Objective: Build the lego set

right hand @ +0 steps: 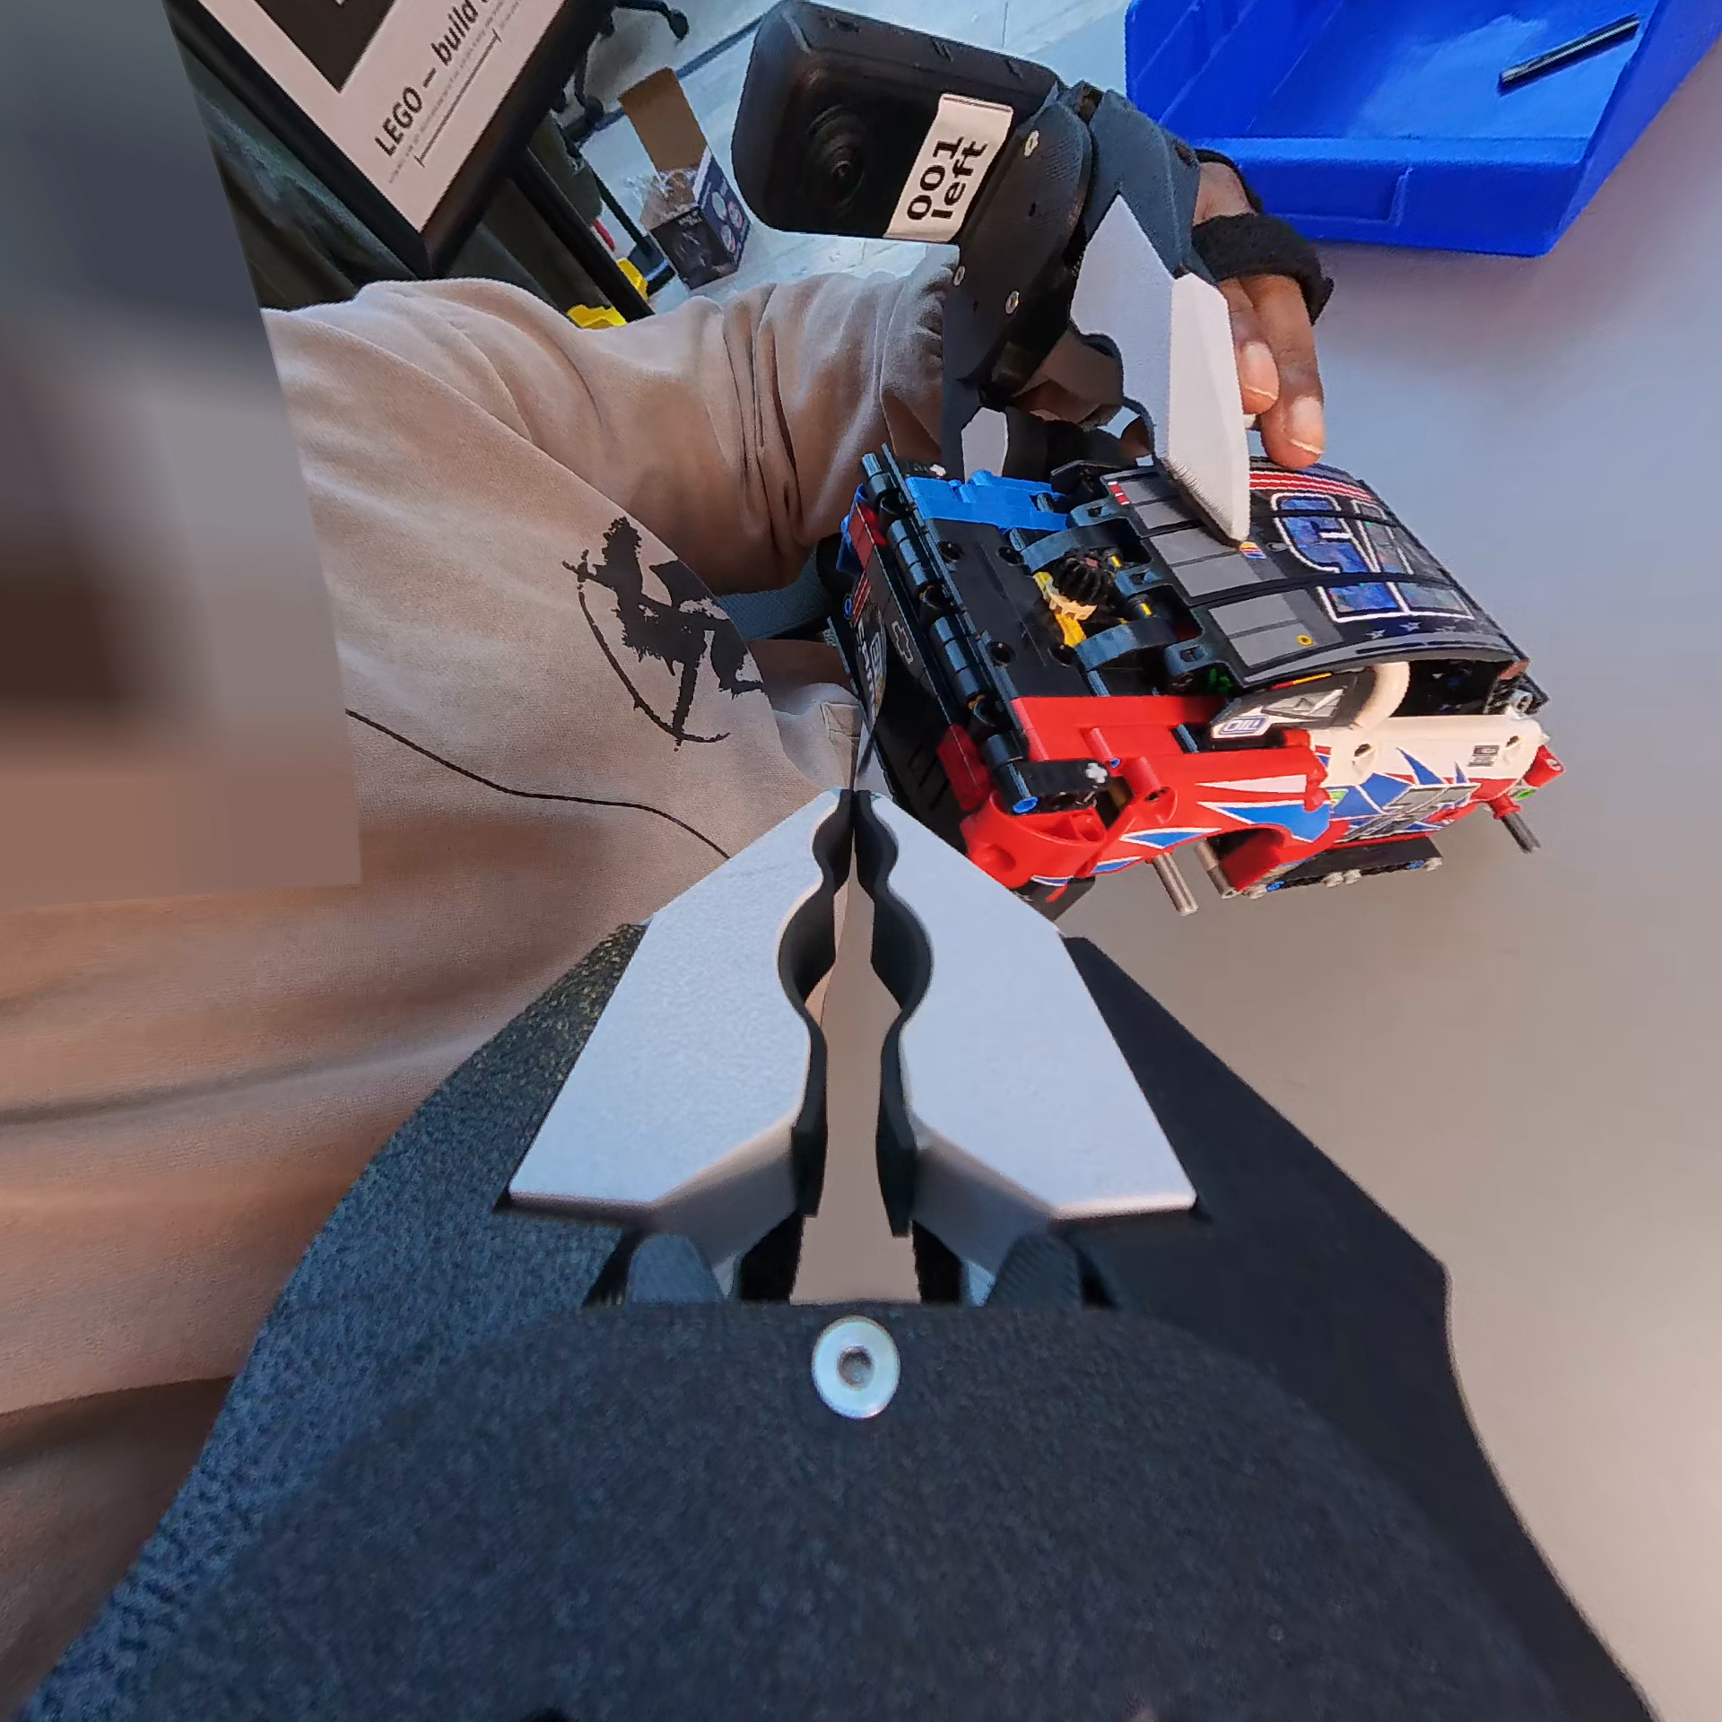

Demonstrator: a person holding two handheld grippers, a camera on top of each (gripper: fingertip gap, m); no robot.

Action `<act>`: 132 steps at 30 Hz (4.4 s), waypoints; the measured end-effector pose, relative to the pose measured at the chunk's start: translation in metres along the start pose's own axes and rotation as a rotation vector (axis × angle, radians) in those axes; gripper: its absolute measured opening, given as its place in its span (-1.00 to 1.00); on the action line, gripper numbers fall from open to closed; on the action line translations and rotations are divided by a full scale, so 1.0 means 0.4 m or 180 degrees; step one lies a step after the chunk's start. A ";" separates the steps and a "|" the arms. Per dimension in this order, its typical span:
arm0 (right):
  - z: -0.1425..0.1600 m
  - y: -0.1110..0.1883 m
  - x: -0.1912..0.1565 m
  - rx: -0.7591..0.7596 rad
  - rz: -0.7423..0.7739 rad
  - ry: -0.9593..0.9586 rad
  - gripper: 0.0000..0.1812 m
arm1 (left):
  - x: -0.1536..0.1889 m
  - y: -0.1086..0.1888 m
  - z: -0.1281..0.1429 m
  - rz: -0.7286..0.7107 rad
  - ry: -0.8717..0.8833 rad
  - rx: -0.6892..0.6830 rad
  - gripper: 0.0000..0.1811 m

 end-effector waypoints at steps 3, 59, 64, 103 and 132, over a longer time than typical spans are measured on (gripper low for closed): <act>-0.001 0.000 0.000 0.0002 0.0001 0.0007 -1.00 | 0.000 0.000 0.000 0.0000 0.0000 -0.0001 -0.25; -0.047 -0.044 -0.206 -0.0205 -0.0032 0.0864 -1.00 | 0.002 -0.004 0.005 -0.0016 -0.0034 -0.0089 -0.26; -0.028 -0.017 -0.131 -0.0159 -0.0011 0.0542 -1.00 | -0.002 0.001 0.004 -0.0035 -0.0010 -0.0061 -0.26; -0.021 0.012 -0.001 0.0049 0.0040 0.0205 -1.00 | -0.003 0.000 0.001 -0.0063 0.0020 -0.0049 -0.25; -0.033 0.002 -0.114 0.0171 -0.0103 0.0853 -1.00 | -0.002 -0.001 0.000 -0.0077 0.0060 -0.0035 -0.26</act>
Point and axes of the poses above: each gripper's, where its closed fingertips meet, y back along the fingers, z out of its underside, x = y × z across the jaws, the point moved 2 cm from there along y, back along the fingers, and after that the axes turned 10 degrees about -y, right-handed, at the moved point
